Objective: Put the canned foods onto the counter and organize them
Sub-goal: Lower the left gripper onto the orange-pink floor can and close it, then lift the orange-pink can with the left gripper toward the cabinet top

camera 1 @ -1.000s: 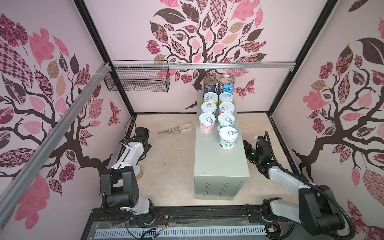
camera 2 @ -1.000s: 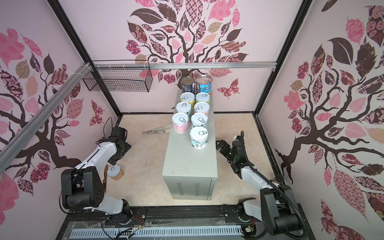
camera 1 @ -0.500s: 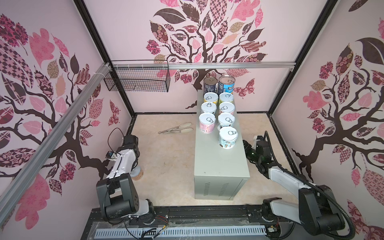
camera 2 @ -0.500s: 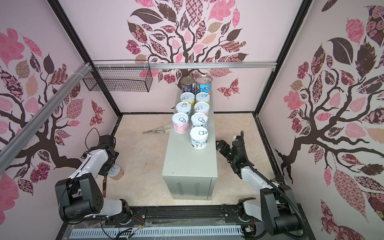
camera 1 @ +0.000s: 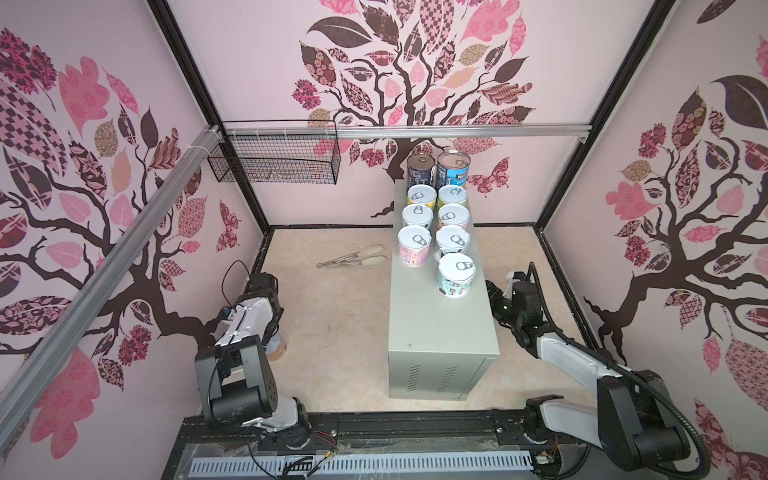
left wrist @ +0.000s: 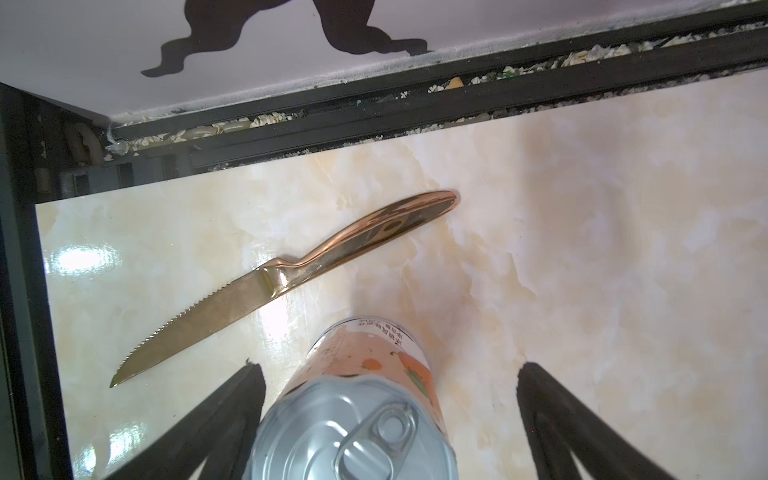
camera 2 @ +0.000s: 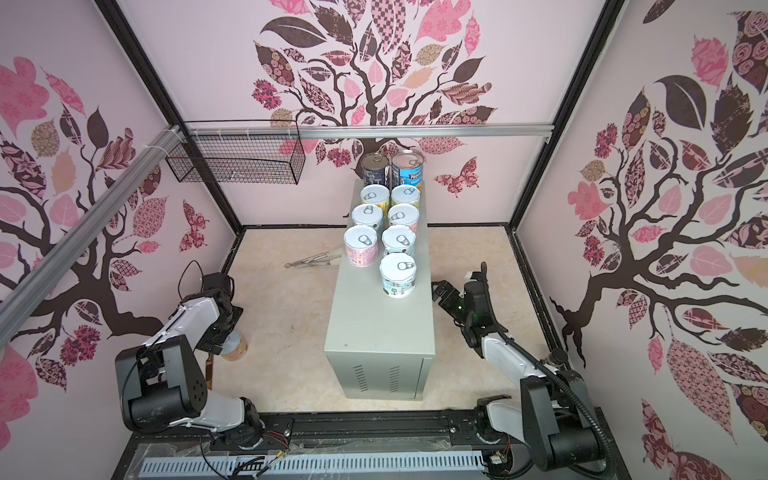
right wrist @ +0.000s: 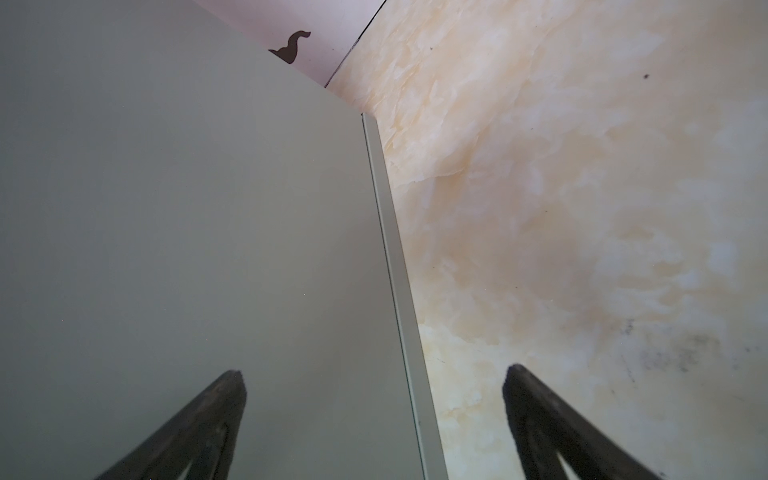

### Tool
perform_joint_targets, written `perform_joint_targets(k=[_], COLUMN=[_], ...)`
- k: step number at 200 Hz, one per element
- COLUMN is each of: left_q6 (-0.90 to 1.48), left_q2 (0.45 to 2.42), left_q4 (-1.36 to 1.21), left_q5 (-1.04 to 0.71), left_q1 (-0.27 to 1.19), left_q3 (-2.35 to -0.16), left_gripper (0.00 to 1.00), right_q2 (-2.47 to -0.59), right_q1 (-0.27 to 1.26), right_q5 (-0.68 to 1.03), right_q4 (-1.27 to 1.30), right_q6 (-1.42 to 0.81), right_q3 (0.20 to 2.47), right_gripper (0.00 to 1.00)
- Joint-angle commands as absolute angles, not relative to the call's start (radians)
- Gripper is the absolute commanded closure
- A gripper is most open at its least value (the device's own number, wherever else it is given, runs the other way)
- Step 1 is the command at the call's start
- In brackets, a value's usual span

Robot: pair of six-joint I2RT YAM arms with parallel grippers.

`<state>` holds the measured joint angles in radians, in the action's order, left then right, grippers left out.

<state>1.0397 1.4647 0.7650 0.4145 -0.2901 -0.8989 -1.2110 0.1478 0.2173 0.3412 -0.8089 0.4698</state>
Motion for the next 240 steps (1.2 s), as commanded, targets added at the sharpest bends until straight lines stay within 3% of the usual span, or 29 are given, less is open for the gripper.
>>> perform_joint_targets(k=[1,175,215,240], left_q6=[1.059,1.11,1.101,1.09], left_q2=[1.483,1.577,1.558,1.535], left_q4=[0.734,0.631,0.629,0.636], left_q5=[0.348,0.334,0.337,0.346], left_q1=[-0.284,-0.196,-0.195,-0.194], left_q3=[-0.858,-0.771,-0.772,-0.773], left_gripper=[0.02,0.03,0.08,0.18], right_q2=[-1.193,-1.184,-1.181,-1.18], right_q1=[0.153,0.156,0.157,0.157], right_q5=[0.221,0.226,0.226,0.226], right_q4=[0.36,0.37,0.37,0.371], right_q6=[-0.811,-0.813,-0.813,-0.813], right_q3=[0.459,0.449,0.45,0.449], right_gripper=[0.0,0.0,0.0,0.0])
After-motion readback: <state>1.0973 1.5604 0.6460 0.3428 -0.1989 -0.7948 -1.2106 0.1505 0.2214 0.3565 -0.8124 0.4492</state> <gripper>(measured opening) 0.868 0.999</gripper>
